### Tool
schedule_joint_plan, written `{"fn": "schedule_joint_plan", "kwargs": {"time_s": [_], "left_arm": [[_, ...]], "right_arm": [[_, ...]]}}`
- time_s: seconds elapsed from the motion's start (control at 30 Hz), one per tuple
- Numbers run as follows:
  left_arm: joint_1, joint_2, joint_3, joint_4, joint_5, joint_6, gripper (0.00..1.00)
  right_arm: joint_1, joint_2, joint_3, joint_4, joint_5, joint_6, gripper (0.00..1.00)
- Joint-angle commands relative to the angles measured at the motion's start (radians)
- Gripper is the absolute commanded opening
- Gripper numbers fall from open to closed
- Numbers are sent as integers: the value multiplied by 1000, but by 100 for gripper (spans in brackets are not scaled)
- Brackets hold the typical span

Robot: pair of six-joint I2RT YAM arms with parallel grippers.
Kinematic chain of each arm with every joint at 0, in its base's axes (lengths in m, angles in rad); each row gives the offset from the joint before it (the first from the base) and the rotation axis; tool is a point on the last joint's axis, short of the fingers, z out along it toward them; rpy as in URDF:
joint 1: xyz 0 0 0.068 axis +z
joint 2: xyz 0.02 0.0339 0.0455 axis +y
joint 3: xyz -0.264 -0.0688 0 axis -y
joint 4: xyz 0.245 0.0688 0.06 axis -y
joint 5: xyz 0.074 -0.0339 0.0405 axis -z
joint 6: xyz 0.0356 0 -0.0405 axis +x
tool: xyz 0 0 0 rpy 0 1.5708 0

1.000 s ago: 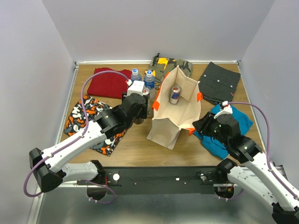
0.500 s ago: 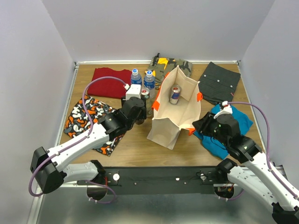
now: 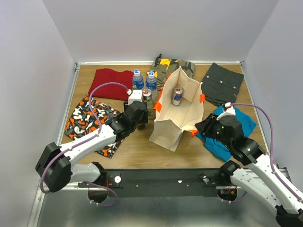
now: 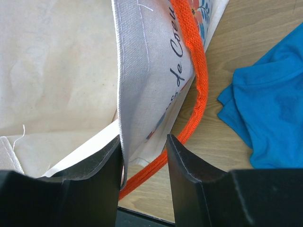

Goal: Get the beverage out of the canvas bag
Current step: Place the drink at the center of the board.

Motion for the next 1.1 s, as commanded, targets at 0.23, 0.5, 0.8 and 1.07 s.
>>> {"fn": "schedule_joint_plan", "kwargs": {"time_s": [0.23, 0.5, 0.8, 1.07], "left_arm": [[19, 43, 8, 191, -16, 15, 0], [26, 81, 27, 153, -41, -19, 0], [26, 76, 24, 121, -56, -34, 15], [26, 63, 31, 99, -53, -39, 58]], "right_arm": [[-4, 8, -14, -24, 2, -9, 49], [-4, 8, -14, -22, 2, -9, 49], [-4, 6, -15, -22, 2, -9, 49], [-4, 6, -15, -24, 4, -9, 49]]}}
